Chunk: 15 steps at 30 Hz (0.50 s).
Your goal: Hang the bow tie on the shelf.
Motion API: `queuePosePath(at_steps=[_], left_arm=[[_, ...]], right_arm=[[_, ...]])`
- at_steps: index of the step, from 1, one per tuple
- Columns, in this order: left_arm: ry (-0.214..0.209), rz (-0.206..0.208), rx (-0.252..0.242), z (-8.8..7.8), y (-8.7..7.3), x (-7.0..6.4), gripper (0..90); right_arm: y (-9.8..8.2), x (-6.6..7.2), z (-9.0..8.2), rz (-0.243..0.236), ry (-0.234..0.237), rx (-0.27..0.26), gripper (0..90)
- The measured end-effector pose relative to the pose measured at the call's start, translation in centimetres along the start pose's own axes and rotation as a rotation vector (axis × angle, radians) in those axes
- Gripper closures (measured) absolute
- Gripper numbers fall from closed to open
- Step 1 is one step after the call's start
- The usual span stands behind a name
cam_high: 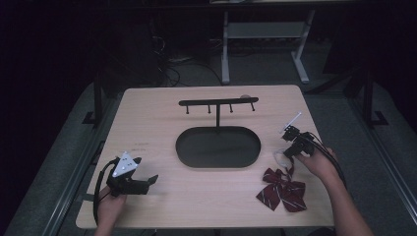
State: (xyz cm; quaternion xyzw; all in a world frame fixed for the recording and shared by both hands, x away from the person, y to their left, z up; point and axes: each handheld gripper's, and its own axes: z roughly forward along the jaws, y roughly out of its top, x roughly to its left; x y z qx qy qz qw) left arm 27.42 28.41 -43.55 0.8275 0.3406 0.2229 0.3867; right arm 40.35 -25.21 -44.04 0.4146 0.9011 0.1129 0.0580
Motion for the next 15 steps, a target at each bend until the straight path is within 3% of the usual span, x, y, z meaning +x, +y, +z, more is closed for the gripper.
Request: queuePosePath(at_steps=[11, 15], left_arm=[[0.001, 0.007, 0.012, 0.0, 0.0, 0.0, 13.2], [0.001, 0.008, 0.010, 0.1, 0.0, -0.1, 13.2]], right_arm=[[-0.4, 0.1, -1.9, -0.009, 0.059, -0.065, 86.1], [-0.1, 0.6, -3.7, -0.035, 0.088, -0.107, 86.2]])
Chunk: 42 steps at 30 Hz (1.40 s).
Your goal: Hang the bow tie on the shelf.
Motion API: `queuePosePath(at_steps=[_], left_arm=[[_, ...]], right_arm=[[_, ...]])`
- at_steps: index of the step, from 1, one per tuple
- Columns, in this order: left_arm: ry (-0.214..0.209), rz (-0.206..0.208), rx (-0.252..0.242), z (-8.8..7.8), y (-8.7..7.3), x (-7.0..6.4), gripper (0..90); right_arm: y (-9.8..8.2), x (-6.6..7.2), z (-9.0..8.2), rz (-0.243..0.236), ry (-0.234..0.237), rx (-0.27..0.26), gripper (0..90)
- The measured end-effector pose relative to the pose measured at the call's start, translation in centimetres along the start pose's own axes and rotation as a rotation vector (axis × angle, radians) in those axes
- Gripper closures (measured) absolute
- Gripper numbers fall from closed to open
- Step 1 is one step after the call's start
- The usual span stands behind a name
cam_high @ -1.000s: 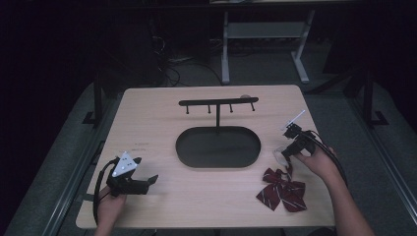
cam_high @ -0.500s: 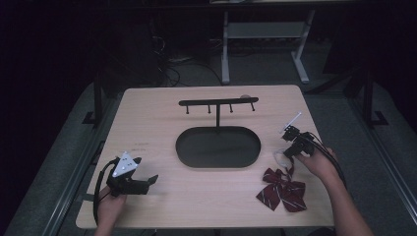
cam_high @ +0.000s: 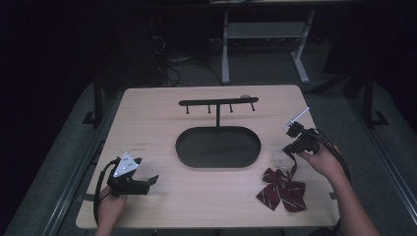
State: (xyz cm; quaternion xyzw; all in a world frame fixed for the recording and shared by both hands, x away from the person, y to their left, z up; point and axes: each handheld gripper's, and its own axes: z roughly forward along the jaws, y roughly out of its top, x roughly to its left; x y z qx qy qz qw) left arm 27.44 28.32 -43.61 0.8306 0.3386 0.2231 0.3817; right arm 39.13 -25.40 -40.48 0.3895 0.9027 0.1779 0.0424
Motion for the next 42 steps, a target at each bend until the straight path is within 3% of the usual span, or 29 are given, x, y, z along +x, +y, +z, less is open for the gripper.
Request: queuePosePath(at_steps=[14, 26, 42], left_arm=[[0.001, 0.004, 0.001, 0.0, 0.0, 0.0, 13.2], [-0.002, 0.002, -0.002, 0.0, 0.0, -0.1, 13.2], [0.000, 0.000, -0.006, 0.0, 0.0, -0.1, 13.2]], right_arm=[[1.9, 3.3, -4.2, -0.127, 0.012, -0.061, 86.4], [2.9, 4.1, -7.1, -0.156, 0.003, -0.117, 86.5], [4.0, 5.1, -8.8, -0.191, -0.009, -0.147, 86.4]])
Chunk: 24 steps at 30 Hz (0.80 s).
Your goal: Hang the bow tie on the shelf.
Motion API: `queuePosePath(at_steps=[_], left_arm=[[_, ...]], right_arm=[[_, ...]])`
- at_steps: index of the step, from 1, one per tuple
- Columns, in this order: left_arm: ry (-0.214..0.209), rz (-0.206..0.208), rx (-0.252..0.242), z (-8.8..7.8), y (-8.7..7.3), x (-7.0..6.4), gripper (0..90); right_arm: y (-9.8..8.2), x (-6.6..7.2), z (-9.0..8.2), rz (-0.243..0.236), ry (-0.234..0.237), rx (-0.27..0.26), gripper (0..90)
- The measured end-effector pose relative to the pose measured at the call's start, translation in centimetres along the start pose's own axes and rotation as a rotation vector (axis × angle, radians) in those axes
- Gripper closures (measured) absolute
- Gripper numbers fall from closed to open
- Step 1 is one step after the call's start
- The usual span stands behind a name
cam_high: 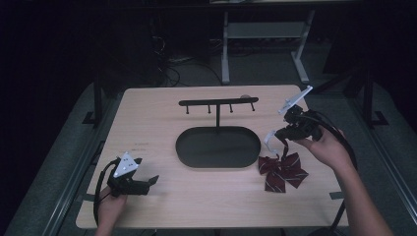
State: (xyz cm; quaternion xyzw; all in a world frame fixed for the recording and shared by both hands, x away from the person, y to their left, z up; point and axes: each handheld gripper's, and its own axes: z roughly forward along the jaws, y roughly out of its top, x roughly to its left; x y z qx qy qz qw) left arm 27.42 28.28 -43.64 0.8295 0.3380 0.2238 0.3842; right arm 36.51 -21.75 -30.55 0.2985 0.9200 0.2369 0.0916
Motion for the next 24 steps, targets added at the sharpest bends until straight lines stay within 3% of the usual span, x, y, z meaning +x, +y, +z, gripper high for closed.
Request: queuePosePath(at_steps=[24], left_arm=[[0.000, 0.002, 0.000, 0.0, 0.0, 0.0, 13.2]], right_arm=[[2.3, 1.1, -2.3, -0.044, 0.006, -0.051, 86.5]])
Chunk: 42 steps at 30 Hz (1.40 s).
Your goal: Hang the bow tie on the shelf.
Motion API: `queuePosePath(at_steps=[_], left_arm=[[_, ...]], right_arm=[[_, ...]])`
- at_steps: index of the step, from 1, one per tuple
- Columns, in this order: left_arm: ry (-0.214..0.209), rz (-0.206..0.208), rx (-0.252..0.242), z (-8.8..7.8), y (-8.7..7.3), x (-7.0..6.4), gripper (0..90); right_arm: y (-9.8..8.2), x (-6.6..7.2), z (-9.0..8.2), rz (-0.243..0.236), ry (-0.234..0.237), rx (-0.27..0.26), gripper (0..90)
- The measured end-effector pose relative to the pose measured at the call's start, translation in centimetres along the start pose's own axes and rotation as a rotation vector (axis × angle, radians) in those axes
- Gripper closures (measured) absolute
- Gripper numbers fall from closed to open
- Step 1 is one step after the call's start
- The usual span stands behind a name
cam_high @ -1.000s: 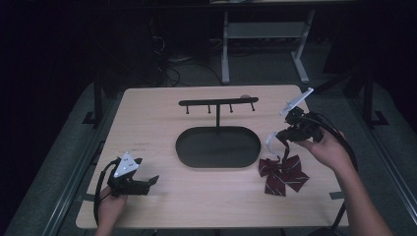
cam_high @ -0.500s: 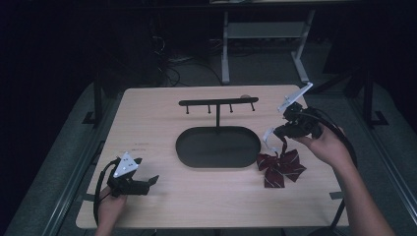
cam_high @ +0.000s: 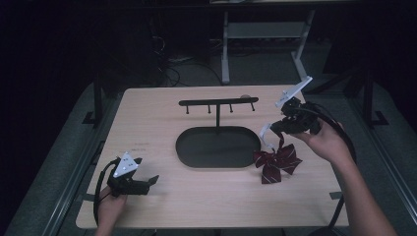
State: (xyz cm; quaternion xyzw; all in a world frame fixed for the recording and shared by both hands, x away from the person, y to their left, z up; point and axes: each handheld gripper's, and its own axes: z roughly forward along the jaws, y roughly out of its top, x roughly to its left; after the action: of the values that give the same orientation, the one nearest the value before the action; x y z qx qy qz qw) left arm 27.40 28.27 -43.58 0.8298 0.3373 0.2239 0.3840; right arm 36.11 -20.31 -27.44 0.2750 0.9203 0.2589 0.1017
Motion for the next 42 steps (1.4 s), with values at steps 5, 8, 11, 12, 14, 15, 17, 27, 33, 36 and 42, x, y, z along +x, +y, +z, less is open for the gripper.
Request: queuePosePath(at_steps=[5, 8, 11, 12, 14, 15, 17, 27, 33, 36, 42], left_arm=[[0.000, 0.001, -0.001, 0.0, 0.0, 0.0, 13.2], [0.000, 0.001, -0.002, 0.0, 0.0, 0.0, 13.2], [0.000, 0.000, -0.004, 0.0, 0.0, 0.0, 13.2], [0.000, 0.000, -0.003, 0.0, 0.0, 0.0, 13.2], [-0.001, 0.001, -0.002, 0.0, 0.0, 0.0, 13.2], [-0.001, 0.001, -0.001, 0.0, 0.0, 0.0, 13.2], [-0.001, 0.001, -0.002, 0.0, 0.0, 0.0, 13.2], [-0.002, 0.001, -0.003, 0.0, 0.0, 0.0, 13.2], [-0.002, 0.002, -0.004, -0.1, 0.0, 0.0, 13.2], [-0.003, 0.004, -0.002, -0.1, 0.0, 0.0, 13.2], [-0.004, 0.004, -0.002, 0.0, 0.0, 0.0, 13.2]], right_arm=[[0.8, 0.3, -0.4, -0.011, -0.005, -0.007, 86.4], [1.2, 0.4, -0.6, -0.023, -0.011, -0.011, 86.4], [1.6, 0.4, -0.7, -0.026, -0.011, -0.013, 86.4], [1.9, 0.5, -0.8, -0.032, -0.014, -0.015, 86.4], [2.0, 0.5, -0.8, -0.032, -0.013, -0.015, 86.3], [2.2, 0.6, -0.9, -0.033, -0.017, -0.016, 86.3], [2.5, 0.7, -1.0, -0.043, -0.019, -0.020, 86.3], [3.8, 0.8, -1.2, -0.059, -0.029, -0.019, 86.2], [4.7, 0.6, -1.4, -0.065, -0.034, -0.019, 86.2], [5.0, 0.6, -1.4, -0.064, -0.035, -0.017, 86.2], [5.6, 0.3, -1.4, -0.065, -0.039, -0.019, 86.1]])
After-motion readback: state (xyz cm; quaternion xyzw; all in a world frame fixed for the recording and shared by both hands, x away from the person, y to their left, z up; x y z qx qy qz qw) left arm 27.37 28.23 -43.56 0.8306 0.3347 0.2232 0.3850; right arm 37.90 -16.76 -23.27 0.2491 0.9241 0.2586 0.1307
